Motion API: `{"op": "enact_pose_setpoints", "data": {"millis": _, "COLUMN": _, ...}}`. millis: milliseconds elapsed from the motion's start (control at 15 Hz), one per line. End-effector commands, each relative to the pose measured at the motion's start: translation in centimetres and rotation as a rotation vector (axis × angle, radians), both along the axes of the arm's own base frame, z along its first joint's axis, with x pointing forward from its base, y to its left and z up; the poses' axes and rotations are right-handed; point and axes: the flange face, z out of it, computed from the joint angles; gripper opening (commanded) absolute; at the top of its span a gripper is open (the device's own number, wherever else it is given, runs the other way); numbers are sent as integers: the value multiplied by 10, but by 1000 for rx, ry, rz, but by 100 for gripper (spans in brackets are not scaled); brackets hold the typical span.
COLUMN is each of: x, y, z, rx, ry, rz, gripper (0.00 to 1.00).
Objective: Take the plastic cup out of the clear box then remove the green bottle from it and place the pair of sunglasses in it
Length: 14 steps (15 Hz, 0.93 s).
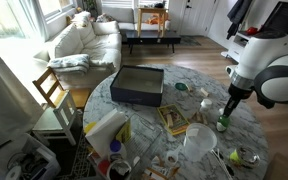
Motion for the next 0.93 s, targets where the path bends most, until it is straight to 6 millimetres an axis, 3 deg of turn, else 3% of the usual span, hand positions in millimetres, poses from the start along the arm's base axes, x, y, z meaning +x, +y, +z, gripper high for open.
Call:
{"op": "enact_pose_setpoints", "data": {"millis": 0, "x": -13, "y": -3, "z": 6, "rx": -22, "ry": -25, "rz": -28, "gripper": 65}}
{"op": "enact_pose_setpoints", "data": {"millis": 333, "x": -14, "y": -8, "z": 26, "rx": -64, "ry": -27, "rz": -30, "gripper": 99}}
{"op": "enact_pose_setpoints", "data": {"millis": 667, "x": -8, "y": 1, "z": 45, "rx": -55, "ry": -78, "rz": -102, "gripper": 100}}
{"op": "enact_pose_setpoints", "data": {"millis": 867, "x": -2, "y": 24, "z": 57, "rx": 19, "ry": -77, "rz": -181, "gripper": 99}}
